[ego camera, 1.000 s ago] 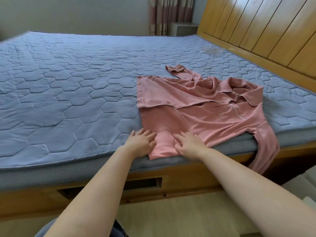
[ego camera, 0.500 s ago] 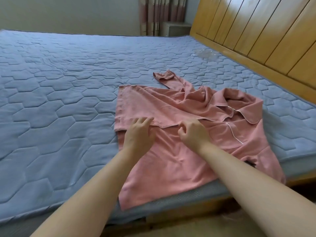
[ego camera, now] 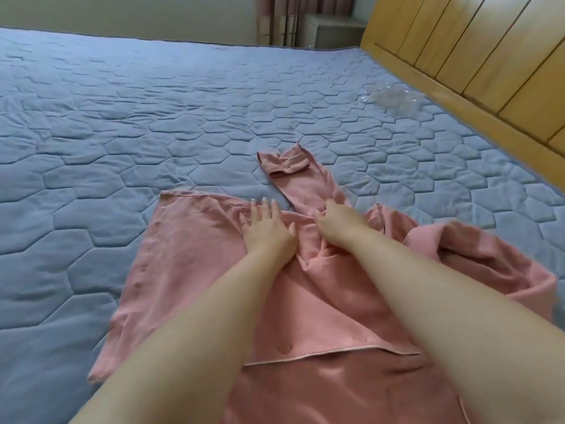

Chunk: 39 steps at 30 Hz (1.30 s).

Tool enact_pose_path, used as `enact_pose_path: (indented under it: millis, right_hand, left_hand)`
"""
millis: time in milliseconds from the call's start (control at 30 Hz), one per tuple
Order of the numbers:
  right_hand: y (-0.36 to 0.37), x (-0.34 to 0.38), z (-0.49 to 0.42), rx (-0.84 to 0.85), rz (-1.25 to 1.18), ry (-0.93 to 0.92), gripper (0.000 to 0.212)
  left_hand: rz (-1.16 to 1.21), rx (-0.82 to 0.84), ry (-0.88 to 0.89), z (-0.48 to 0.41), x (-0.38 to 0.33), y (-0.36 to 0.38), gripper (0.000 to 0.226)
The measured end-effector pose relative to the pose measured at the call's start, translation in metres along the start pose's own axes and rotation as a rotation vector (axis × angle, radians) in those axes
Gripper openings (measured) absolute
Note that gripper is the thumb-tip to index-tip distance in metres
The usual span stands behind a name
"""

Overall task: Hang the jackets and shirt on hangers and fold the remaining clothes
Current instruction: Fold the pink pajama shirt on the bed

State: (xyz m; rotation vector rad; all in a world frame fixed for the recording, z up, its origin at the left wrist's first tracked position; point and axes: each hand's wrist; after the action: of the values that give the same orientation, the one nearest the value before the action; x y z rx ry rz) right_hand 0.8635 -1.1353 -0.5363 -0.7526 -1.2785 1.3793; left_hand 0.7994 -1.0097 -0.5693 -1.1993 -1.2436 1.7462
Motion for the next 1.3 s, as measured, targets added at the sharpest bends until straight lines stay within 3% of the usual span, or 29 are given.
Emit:
enact_pose_path:
  millis: [67,133,267,300,367,433,533,633,700,767,867,933,1000,1167,1300]
  right_hand:
    - [0.006,-0.005,-0.018,0.072,-0.012,0.051,0.050]
    - [0.001,-0.001,-0.039,0.007,-0.003,0.065,0.054]
    - [-0.025,0.009,-0.087,-0.090,-0.139,0.166,0.090]
    - [-0.029,0.008,-0.096,-0.059,-0.145,0.191,0.089]
    - [-0.031,0.005,-0.115,0.068,-0.159,0.201,0.066]
    - [-0.038,-0.002,-0.136,0.070,-0.397,0.246,0.050]
    - [-0.082,-0.012,-0.160,-0.211,-0.853,0.404,0.042]
    - [-0.147,-0.030,-0.174,-0.588,-0.922,0.430,0.033]
    - [-0.172,-0.038,-0.184,-0.675,-0.906,0.373,0.031]
    - [-0.164,-0.036,-0.189,-0.552,-0.843,0.266,0.041]
    - [-0.114,-0.056,-0.219,-0.208,-0.846,0.219,0.101]
    - [-0.095,-0.064,-0.208,-0.155,-0.809,0.225,0.079]
    - [-0.086,-0.073,-0.186,-0.190,-0.681,0.378,0.061]
    - [-0.059,-0.084,-0.149,0.105,-0.684,0.412,0.064]
    - [-0.070,-0.081,-0.141,0.229,-0.832,0.336,0.043]
  left_hand:
    - [-0.043,-0.030,0.017,-0.009,0.005,0.018,0.072]
    - [-0.047,-0.112,0.027,-0.010,0.010,0.032,0.077]
    - [0.021,-0.185,0.061,-0.022,0.012,0.032,0.087]
    - [0.036,-0.196,0.071,-0.023,0.013,0.031,0.086]
    - [0.064,-0.220,0.090,-0.024,0.014,0.030,0.082]
    - [0.087,-0.236,0.108,-0.021,0.014,0.032,0.078]
    - [0.127,-0.259,0.128,-0.018,0.017,0.034,0.074]
    - [0.188,-0.293,0.112,-0.016,0.019,0.036,0.073]
    - [0.221,-0.314,0.082,-0.017,0.018,0.035,0.072]
    - [0.210,-0.324,0.062,-0.021,0.016,0.034,0.072]
    - [0.129,-0.304,0.049,-0.026,0.015,0.035,0.071]
    - [0.091,-0.292,0.037,-0.030,0.014,0.034,0.071]
    - [0.068,-0.275,0.022,-0.032,0.013,0.035,0.071]
    - [0.038,-0.249,0.011,-0.029,0.011,0.035,0.072]
    - [0.047,-0.263,0.005,-0.032,0.010,0.033,0.072]
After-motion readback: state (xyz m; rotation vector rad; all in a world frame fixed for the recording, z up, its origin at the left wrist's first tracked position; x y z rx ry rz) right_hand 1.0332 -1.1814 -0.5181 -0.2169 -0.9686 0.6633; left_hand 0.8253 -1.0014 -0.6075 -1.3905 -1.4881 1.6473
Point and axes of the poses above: each hand's wrist, its own z-axis away from the middle knuckle, its own y-axis out of the palm, x = y × z, and after that the axes turned 5 degrees about x, right-handed
